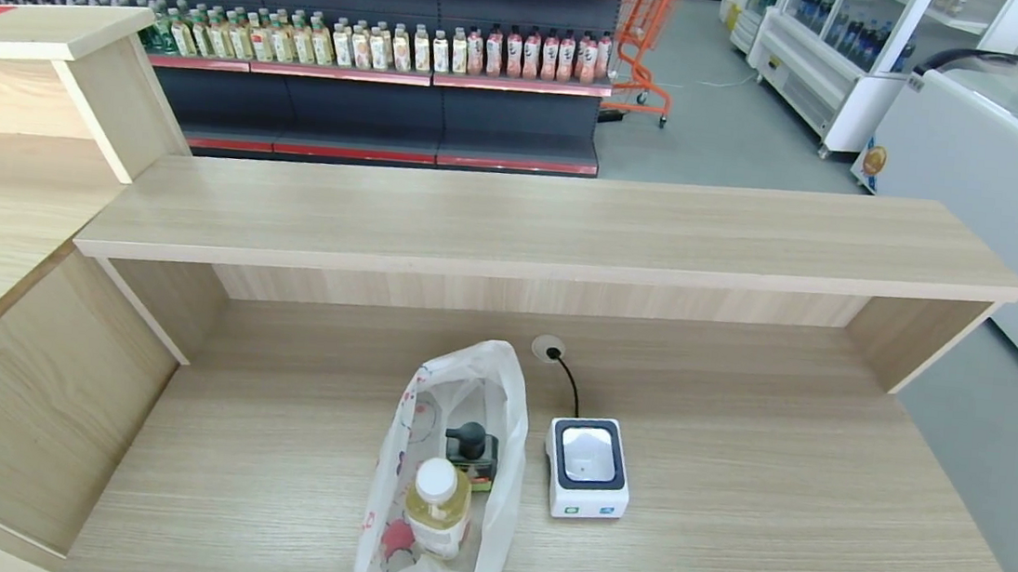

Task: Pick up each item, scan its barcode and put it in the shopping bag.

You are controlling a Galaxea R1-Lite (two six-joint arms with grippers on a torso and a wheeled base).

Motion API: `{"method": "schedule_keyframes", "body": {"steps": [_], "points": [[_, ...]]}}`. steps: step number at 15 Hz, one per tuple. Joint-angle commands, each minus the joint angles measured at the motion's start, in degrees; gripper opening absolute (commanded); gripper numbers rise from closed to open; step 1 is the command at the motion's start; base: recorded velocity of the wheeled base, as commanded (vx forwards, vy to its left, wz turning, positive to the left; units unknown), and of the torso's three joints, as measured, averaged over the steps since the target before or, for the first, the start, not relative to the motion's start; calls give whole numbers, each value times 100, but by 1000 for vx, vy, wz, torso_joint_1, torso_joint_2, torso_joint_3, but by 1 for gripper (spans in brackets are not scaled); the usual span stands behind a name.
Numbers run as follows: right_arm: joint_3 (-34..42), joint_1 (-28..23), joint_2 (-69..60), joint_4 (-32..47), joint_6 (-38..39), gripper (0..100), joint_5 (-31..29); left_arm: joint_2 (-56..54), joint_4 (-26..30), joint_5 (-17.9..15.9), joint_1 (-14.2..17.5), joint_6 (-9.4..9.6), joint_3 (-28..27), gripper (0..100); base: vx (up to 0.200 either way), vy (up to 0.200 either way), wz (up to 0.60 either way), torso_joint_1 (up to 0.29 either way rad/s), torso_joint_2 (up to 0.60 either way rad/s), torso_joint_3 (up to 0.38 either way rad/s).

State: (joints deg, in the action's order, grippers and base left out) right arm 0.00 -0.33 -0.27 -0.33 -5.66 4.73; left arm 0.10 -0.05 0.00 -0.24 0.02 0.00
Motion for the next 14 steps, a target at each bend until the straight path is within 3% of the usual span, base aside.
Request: {"method": "schedule_keyframes", "body": {"steps": [1,5,14], "points": [[0,15,27,-2,-6,100,2,-1,-4,0,7,-2,0,100,0,-200,0,2,2,2],[0,15,27,-2,3,100,2,-1,-4,0,7,-11,0,100,0,-200,0,4,0,0],[0,15,27,-2,3,100,2,-1,-4,0,7,6,0,100,22,0,0,0,0,0]]}}
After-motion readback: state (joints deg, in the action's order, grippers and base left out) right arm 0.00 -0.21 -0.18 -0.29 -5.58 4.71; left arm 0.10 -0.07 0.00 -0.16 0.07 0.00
